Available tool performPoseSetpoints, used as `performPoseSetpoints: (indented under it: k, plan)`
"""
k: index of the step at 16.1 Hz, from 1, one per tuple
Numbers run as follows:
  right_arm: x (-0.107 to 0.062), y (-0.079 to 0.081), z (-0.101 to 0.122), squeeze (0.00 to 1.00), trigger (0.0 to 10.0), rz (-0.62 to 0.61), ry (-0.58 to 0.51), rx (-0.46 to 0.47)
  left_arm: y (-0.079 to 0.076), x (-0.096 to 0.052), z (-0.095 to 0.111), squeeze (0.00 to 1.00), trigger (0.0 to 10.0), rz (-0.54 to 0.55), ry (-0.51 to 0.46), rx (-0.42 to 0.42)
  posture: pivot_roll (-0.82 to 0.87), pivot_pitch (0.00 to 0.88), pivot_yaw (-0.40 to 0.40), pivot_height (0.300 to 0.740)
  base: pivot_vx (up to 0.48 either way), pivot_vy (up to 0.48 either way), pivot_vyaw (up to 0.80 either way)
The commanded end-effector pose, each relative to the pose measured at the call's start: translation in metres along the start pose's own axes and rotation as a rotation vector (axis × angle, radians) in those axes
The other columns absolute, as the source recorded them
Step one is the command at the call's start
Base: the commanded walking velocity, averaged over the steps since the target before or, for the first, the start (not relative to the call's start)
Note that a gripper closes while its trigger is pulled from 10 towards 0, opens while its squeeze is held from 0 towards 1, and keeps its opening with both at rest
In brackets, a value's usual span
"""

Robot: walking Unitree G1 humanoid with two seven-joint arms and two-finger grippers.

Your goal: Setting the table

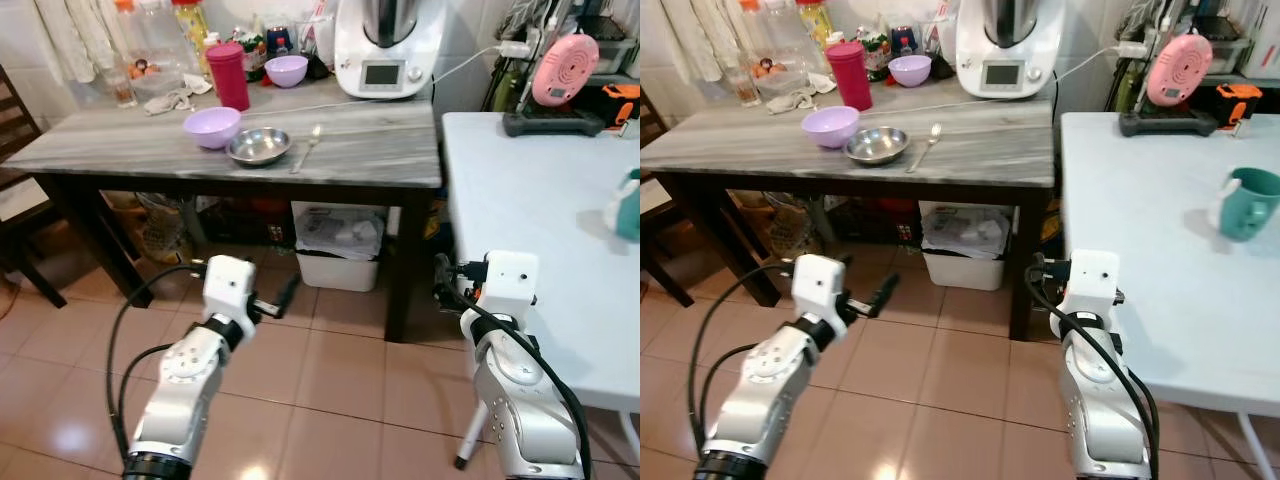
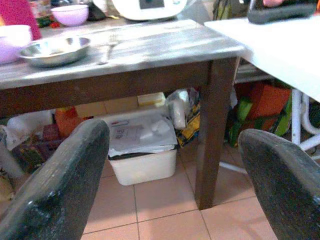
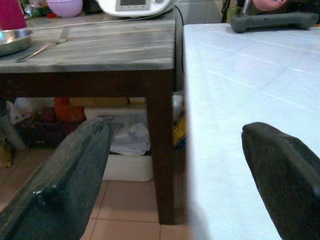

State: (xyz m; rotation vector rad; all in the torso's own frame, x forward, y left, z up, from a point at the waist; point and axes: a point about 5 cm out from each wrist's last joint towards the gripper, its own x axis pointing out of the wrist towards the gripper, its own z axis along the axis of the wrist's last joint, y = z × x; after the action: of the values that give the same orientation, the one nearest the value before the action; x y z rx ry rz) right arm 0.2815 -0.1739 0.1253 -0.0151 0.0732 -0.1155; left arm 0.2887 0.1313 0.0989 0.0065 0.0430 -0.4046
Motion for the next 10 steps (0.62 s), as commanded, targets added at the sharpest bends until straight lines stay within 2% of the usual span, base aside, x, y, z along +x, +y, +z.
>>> performPoseSetpoints:
  k: [1,3,6,10]
  plan:
    - [-0.0001,-0.0048,0.0038,0.0,10.0,-0.011,-0.01,0.002,-0.0053,0.0019,0.0015,0.0,10.0,-0.02,-0.004,-0.007,-0.29,0.0,0.092,0.74,0.0,-0.368,-0.54]
    - [-0.0001,-0.0054,0.0035,0.0,10.0,-0.014,-0.01,0.004,-0.0053,0.0016,0.0014,0.0,10.0,-0.02,-0.004,-0.008,-0.29,0.0,0.092,0.74,0.0,-0.369,-0.49]
    - [-0.0003,-0.0053,0.003,0.0,10.0,-0.01,-0.006,0.002,-0.0055,0.0005,0.0008,0.0,10.0,-0.023,-0.002,-0.008,-0.29,0.0,0.091,0.74,0.0,-0.366,0.0]
    - [-0.0003,-0.0046,0.0023,0.0,10.0,-0.009,-0.003,0.002,-0.0054,0.0001,0.0005,0.0,10.0,-0.023,0.0,-0.006,-0.29,0.0,0.09,0.74,0.0,-0.356,-0.58]
